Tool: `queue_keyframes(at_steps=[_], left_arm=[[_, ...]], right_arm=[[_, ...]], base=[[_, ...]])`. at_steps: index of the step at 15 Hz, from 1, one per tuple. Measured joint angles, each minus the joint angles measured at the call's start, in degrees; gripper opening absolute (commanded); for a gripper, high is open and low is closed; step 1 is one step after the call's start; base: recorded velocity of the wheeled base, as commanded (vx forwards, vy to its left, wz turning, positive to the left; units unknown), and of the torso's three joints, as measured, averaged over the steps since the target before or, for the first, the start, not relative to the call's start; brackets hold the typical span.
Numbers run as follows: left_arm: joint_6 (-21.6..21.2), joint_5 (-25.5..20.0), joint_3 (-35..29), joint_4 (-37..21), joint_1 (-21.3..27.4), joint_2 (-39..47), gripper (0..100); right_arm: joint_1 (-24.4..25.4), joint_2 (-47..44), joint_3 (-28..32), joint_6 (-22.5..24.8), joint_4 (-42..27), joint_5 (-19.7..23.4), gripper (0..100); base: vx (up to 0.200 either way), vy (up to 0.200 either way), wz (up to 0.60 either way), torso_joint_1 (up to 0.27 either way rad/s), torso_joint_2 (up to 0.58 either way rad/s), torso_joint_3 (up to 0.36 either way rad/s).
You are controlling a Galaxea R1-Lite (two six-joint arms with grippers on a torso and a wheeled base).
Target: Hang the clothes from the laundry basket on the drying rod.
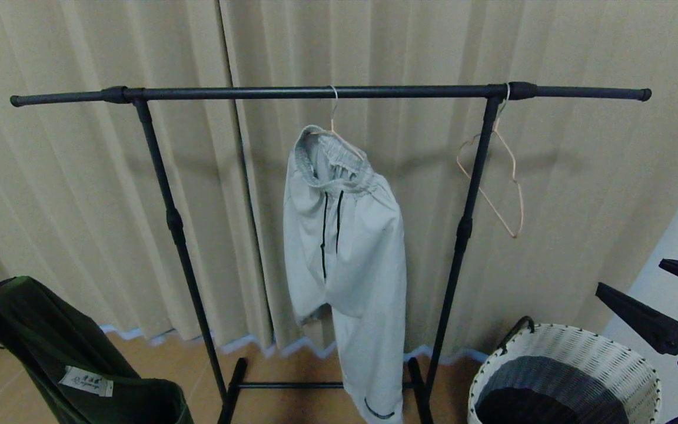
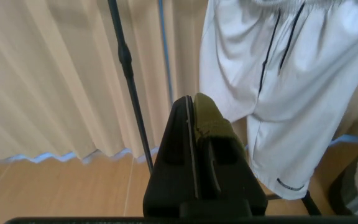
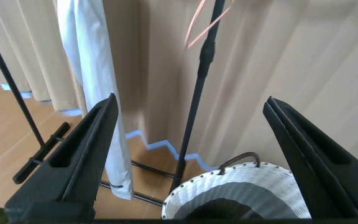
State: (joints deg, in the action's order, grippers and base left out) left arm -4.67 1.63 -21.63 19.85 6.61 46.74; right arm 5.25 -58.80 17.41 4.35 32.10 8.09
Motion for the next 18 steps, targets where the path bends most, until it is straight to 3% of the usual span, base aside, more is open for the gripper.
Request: queue_keyframes(at_steps=[7,12,14,18], left_arm=[[-0.04,-0.02,0.24,0.0,-0.13,-0.57,0],[-1.16,-0.09,1.93,-0.01,0.0,-0.94,0],[-1.76,-0.09,2.06,-0.04,0.0,-1.6,0],[-1.97,-0.09,1.95,0.0,0.0,-3.5,0]], right_arm=[[0.0,5.33,-0.73,0.21,-2.88,-0.09,100],[-0.09,9.18,5.11,0.1,-23.81,-0.2,100],[-0.2,9.4,7.03,0.1,-28.49,-0.74,100],[-1.23,7.91,10.03,0.32,-30.77,-5.1,100]], base=[[0.0,0.0,0.0,0.212,-0.5,-0.293],[0.0,0.0,0.0,0.041,-0.09,-0.046],[0.0,0.0,0.0,0.0,0.0,0.0],[0.0,0.0,0.0,0.0,0.0,0.0]])
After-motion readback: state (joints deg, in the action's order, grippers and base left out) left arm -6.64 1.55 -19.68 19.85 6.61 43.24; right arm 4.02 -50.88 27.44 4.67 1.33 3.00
